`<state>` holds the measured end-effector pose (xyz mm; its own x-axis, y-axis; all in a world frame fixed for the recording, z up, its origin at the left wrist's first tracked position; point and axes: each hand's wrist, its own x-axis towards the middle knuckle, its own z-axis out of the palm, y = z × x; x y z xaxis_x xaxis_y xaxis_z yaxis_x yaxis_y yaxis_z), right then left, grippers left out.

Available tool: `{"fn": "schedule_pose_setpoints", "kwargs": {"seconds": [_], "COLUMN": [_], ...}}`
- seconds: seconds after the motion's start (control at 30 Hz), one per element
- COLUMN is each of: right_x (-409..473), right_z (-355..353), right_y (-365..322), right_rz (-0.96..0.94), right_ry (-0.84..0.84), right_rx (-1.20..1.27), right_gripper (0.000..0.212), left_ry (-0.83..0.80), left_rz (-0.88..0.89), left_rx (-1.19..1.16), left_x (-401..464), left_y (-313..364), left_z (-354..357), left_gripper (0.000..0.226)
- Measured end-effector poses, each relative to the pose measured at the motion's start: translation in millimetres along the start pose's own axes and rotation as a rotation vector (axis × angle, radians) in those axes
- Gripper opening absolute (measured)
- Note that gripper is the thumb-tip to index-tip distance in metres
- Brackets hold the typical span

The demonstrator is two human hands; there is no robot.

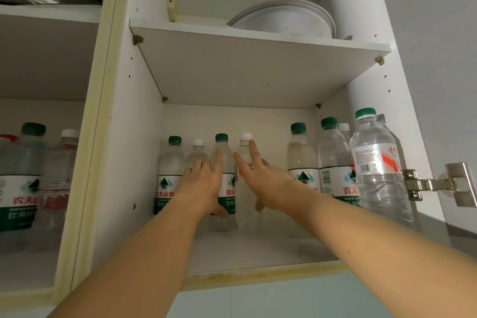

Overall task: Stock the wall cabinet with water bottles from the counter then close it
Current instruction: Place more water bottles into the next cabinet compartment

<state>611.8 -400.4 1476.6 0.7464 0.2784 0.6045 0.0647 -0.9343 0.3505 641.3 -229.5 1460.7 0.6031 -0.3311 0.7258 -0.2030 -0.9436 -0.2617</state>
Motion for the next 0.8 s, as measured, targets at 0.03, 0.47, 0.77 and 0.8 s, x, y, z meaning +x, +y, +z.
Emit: {"fn": "schedule_pose_setpoints", "kwargs": {"seconds": [0.03, 0.47, 0.77, 0.8], "right_x": [2, 7, 9, 9], "right_z": [0, 25, 30, 30], "right_y": [-1, -6, -7, -7], "right_rz": [0.005, -0.030, 0.024, 0.027], "right_ry": [0.003, 0.134, 0.120, 0.113], "right_rx": [-0.010, -0.099, -0.114, -0.122], "right_gripper": [0.141, 0.110, 0.100, 0.101], "left_ry": [0.007, 0.064, -0.011, -0.015], "left_rz": [0.015, 0.079, 0.038, 0.038], "left_rx": [0.038, 0.340, 0.324, 0.321], "left_x": [1, 22, 25, 24], "left_y": [0, -16, -17, -16], "left_z": [0, 21, 24, 24], "left_gripper": [0.149, 0.143, 0.141, 0.141]}}
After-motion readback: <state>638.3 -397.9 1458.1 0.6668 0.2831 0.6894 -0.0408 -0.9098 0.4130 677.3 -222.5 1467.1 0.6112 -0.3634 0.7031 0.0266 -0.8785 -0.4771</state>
